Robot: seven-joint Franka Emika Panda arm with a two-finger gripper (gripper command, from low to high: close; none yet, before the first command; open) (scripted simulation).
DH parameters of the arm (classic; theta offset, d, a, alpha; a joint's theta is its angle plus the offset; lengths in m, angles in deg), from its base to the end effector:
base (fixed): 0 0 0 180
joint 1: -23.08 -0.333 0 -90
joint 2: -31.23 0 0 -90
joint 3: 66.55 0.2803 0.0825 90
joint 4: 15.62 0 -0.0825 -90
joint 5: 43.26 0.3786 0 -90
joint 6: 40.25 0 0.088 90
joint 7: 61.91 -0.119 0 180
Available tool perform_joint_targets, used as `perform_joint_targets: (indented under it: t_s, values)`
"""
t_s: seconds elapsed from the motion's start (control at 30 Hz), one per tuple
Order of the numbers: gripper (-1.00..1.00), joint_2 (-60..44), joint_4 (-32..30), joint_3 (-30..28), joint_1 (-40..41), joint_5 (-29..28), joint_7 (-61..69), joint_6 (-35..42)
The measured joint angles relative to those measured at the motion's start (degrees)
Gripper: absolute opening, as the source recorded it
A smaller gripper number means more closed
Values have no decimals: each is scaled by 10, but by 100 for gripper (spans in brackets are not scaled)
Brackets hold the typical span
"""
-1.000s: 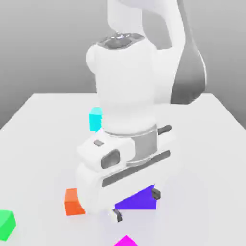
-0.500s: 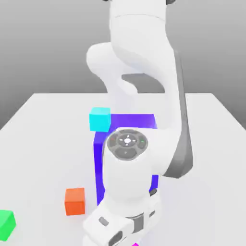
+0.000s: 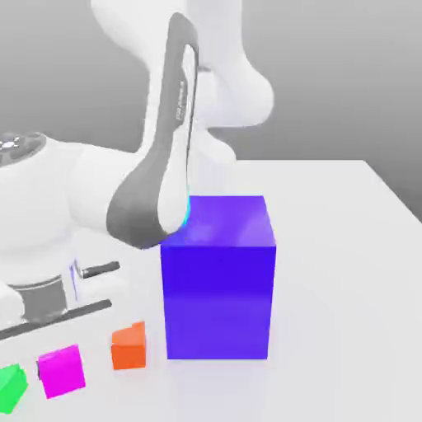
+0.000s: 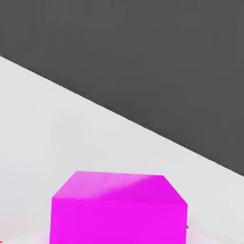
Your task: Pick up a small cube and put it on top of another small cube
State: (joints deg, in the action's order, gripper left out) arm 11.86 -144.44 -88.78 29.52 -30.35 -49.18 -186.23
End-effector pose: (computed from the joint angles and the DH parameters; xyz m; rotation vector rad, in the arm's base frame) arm 0.4583 -0.2618 0.1831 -3.0633 0.6953 0.0052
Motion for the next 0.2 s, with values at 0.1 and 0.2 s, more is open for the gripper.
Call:
perform_joint_targets:
  t_s: [0.1, 0.2]
  values:
    - [100, -58, 16, 14, 52, 47, 41, -38]
    - [100, -58, 16, 14, 52, 47, 41, -38]
